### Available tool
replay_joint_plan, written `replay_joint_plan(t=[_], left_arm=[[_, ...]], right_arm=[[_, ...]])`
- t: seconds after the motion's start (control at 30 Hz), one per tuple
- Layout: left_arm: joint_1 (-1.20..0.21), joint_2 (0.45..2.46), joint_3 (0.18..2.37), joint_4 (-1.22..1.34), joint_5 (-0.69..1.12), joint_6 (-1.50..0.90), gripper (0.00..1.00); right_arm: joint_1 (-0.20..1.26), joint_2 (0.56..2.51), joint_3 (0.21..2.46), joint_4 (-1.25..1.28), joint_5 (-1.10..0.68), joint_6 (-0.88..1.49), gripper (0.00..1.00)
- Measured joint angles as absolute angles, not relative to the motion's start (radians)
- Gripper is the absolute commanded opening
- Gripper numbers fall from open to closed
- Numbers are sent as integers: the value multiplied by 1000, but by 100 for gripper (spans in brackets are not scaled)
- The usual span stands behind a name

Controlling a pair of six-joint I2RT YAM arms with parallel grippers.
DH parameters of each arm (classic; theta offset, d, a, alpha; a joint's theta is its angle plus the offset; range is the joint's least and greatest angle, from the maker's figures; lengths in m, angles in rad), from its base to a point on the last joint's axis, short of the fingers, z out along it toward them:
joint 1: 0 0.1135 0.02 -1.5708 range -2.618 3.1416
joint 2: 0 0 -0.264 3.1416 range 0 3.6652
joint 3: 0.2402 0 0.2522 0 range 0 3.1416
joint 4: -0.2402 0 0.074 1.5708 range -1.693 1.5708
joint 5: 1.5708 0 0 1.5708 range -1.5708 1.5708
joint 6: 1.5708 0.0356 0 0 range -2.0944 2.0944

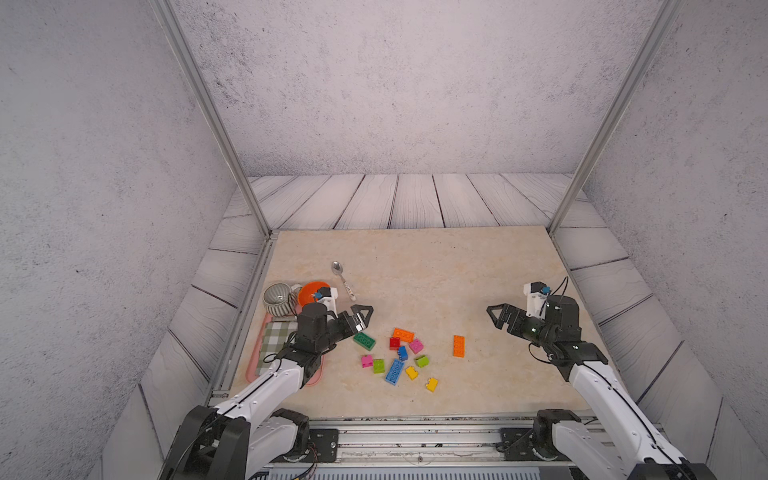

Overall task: Assemble the letter p with lego
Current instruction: Adjust the lego brick at the center of the board.

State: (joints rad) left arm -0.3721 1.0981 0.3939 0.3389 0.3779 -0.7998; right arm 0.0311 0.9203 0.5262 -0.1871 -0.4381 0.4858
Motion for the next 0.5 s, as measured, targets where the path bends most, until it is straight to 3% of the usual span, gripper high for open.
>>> replay_joint_plan(t=[0.23, 0.5], left_arm=[[-552, 1129, 502, 214, 330, -757, 100], [-573, 1056, 526, 16, 210, -650, 100]], right_arm=[[113, 1048, 541, -163, -485, 479, 89], [339, 1168, 642, -189, -399, 409, 75]])
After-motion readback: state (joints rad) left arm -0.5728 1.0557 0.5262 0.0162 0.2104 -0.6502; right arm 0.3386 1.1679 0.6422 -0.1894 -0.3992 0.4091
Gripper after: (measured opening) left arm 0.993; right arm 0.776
